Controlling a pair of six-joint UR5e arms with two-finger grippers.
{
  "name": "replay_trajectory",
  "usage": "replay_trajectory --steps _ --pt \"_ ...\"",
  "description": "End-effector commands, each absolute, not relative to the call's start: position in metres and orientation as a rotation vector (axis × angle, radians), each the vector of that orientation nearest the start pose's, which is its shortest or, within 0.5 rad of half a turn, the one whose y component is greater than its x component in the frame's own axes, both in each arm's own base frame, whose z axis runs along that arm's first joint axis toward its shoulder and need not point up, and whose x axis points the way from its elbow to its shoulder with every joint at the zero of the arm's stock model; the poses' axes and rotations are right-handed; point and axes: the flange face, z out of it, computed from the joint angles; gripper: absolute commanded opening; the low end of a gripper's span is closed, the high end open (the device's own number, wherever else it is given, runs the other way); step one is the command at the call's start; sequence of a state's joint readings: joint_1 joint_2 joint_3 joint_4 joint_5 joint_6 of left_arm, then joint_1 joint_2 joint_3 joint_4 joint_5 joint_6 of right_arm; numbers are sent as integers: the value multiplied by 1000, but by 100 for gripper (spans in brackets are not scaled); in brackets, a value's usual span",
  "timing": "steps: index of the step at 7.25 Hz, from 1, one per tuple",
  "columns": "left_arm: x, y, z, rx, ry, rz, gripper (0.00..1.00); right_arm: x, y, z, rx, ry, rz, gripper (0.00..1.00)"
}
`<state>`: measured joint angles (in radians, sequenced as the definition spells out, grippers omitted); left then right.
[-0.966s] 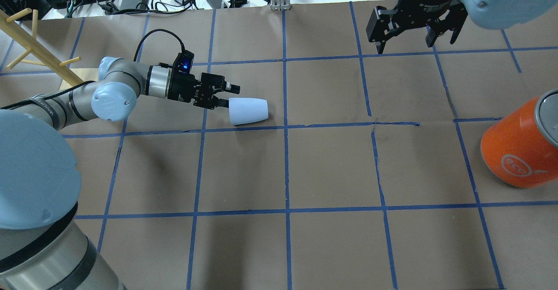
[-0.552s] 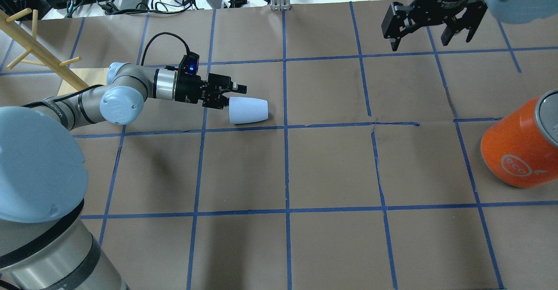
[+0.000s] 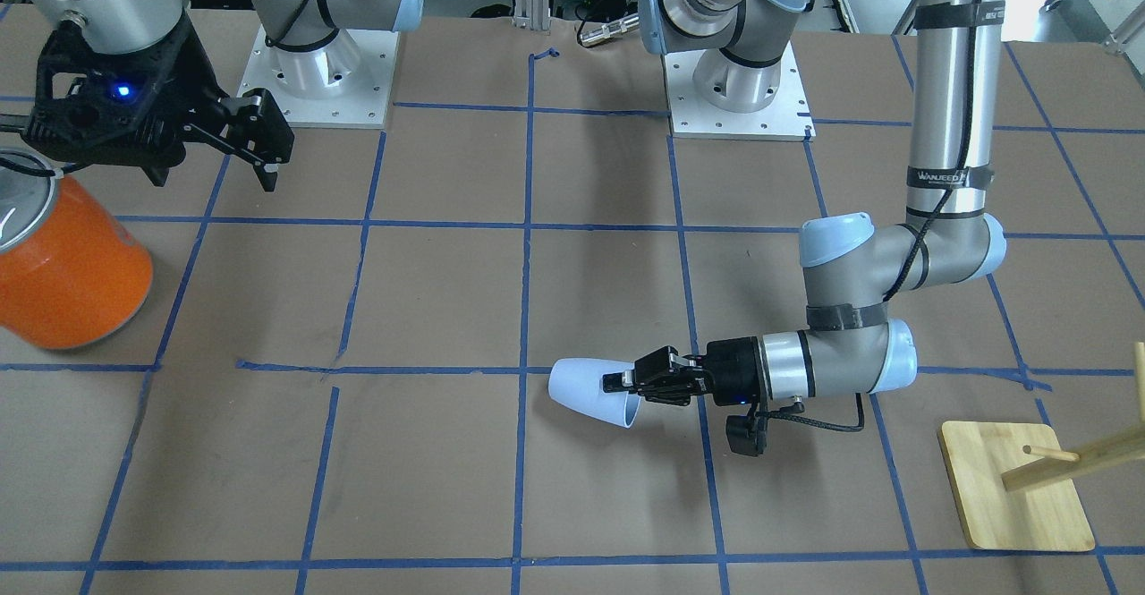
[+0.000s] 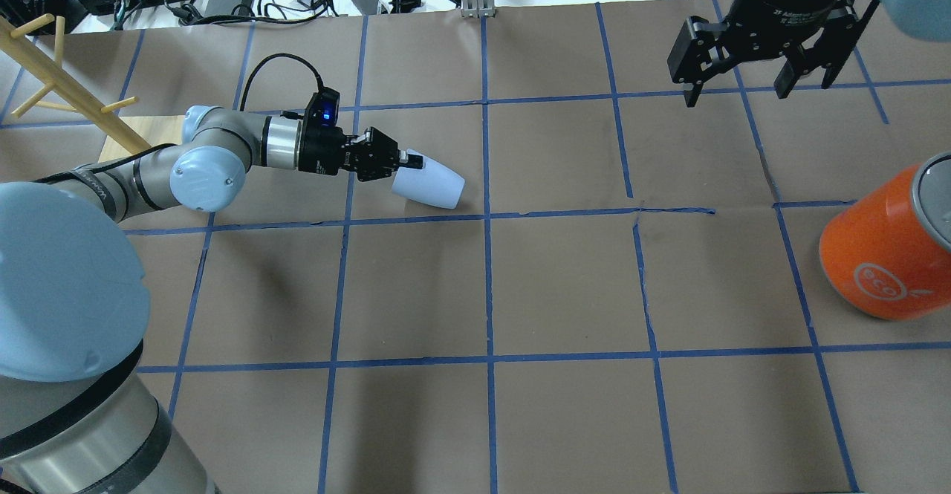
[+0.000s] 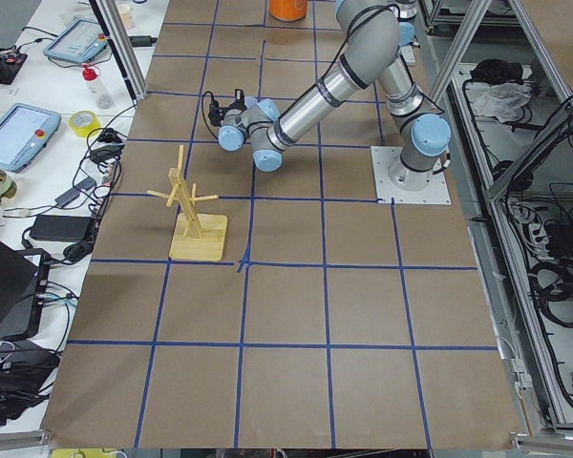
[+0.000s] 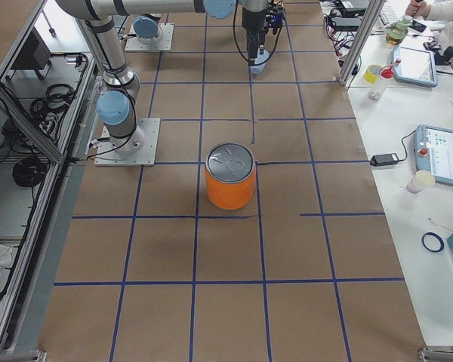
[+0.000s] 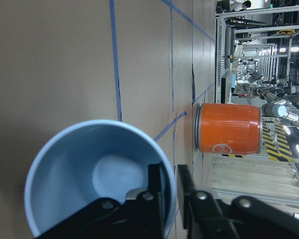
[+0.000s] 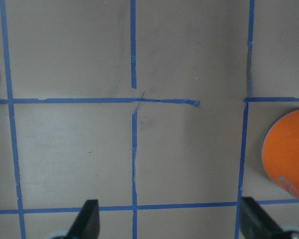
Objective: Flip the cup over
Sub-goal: 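Close the left gripper on the cup's closed end, then lift the cup with the left gripper and rotate it upright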
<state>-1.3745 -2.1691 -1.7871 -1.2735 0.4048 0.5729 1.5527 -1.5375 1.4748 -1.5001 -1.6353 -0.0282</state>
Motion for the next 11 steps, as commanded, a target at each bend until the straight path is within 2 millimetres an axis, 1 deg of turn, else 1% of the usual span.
replay_trajectory --steps 1,2,3,5,6,7,8,9,10,11 --pt "-108 -609 150 -6 -1919 -7 0 123 -500 513 -22 3170 35 100" --pt "-108 -612 160 48 -1922 -33 0 123 -499 515 -22 3170 30 100" --pt "-106 -619 177 149 -1927 -76 0 123 -499 515 -25 3169 30 100" --pt "-97 -655 223 320 -1966 -55 0 124 -500 514 -20 3158 30 100" --pt "-88 -664 238 310 -2158 -10 0 124 -500 514 -20 3159 30 100" --pt "-83 -675 259 285 -2366 36 0 125 -501 513 -22 3158 32 100" --pt "-81 -688 289 267 -2457 70 0 124 -504 508 -20 3158 44 100" --pt "-67 -701 311 255 -2658 101 0 125 -506 506 -22 3156 37 100" --pt "-65 -705 321 188 -2818 136 0 124 -503 512 -12 3157 22 100" --pt "-73 -702 314 -109 -3098 144 0 122 -497 517 -17 3175 23 100"
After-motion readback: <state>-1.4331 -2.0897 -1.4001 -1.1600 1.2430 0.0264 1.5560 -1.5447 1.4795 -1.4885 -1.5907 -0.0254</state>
